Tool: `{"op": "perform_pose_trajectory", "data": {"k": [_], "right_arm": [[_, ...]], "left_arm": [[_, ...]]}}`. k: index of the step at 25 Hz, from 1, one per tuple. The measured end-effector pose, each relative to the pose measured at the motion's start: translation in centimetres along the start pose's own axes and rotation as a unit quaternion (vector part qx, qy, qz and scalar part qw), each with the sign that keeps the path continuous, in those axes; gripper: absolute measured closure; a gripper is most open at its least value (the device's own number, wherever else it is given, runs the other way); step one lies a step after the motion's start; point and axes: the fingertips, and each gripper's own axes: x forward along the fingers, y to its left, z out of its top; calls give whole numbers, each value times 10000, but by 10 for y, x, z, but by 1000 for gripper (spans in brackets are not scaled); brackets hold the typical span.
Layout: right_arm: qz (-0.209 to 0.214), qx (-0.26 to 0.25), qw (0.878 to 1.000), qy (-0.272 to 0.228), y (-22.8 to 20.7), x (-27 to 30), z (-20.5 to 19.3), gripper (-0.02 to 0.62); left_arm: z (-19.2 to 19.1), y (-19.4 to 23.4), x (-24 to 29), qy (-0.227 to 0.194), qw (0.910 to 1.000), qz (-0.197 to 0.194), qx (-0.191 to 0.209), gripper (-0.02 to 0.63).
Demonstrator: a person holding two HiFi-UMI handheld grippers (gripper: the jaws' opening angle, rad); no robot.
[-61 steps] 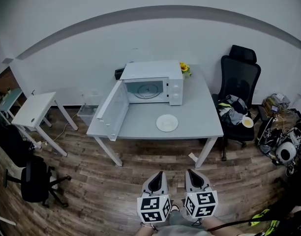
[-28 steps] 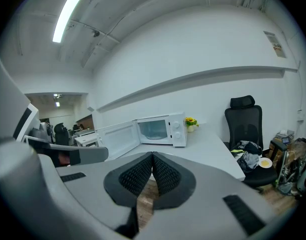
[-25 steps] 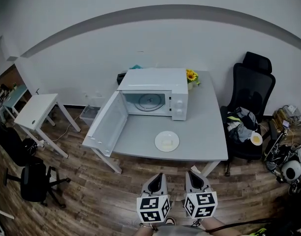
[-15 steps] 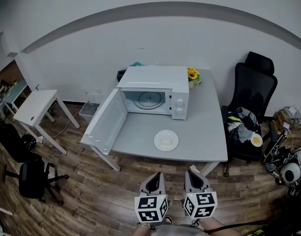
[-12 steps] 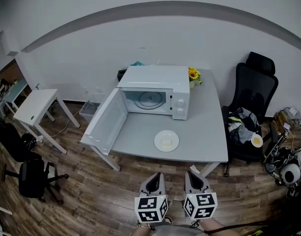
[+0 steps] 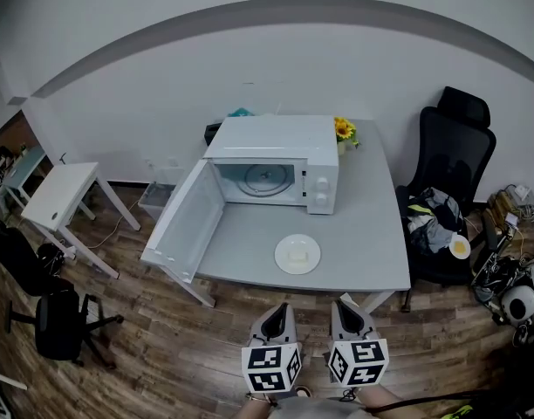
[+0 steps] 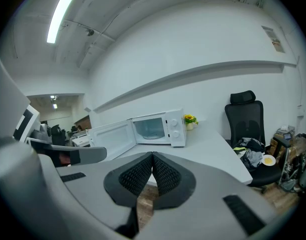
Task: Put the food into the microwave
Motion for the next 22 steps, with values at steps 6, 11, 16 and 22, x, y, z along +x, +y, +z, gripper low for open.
{"op": "perform_pose_trajectory", "data": {"k": [6,11,16,22], "right_arm": [[-9,-12,10000,-7,1,29,7,578],[-43,11,10000,25,3,54,13,578],[-113,31,9999,107,-2,77,19,578],[-184,67,9997,150,-5,112,31,578]], "left_arm": [[11,14,23,-11,10000,-54,55,603],[16,31,42,59,10000,-65,20,603],[25,45,63,124,9999,-86,19,603],[42,62,91,142,9997,-174,26,603]]}}
